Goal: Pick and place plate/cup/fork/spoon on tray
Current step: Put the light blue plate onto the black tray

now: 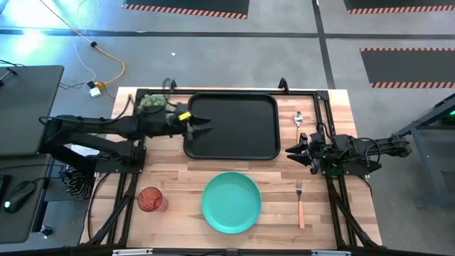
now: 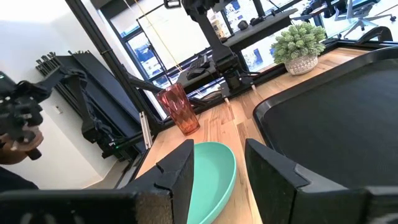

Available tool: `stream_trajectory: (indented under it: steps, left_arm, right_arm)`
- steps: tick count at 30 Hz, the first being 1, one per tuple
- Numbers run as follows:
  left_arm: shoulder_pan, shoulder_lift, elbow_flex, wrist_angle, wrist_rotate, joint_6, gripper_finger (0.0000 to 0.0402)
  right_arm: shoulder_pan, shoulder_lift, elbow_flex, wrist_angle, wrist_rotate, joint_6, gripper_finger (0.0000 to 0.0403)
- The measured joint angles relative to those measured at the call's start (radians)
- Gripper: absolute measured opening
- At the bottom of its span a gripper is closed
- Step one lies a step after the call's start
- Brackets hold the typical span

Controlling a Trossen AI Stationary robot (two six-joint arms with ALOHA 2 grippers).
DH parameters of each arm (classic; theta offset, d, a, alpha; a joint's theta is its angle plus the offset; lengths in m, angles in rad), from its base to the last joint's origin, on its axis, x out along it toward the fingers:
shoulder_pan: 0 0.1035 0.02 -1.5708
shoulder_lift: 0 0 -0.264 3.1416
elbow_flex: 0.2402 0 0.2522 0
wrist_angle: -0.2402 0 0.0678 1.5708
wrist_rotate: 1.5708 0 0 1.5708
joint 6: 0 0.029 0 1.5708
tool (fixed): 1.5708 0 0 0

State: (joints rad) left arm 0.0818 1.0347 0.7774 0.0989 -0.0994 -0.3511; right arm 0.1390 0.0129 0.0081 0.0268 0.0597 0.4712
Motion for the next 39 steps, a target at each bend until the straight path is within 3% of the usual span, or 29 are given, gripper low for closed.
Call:
stream_trajectory:
  steps: [10,25,39]
  left_arm:
    - [-0.026,0.186,0.126,-0.260,0.100,0.003,0.0170]
    - [-0.140,0.418,0.126,-0.267,0.083,0.054,0.0170]
    - [-0.206,0.603,0.126,-0.267,0.033,-0.041,0.0170]
  right_arm:
    - [0.000,0.000,0.000,0.000,0.000,0.000,0.0135]
    - [0.000,0.000,0.000,0.000,0.000,0.000,0.0135]
    - [0.000,0.000,0.000,0.000,0.000,0.000,0.0135]
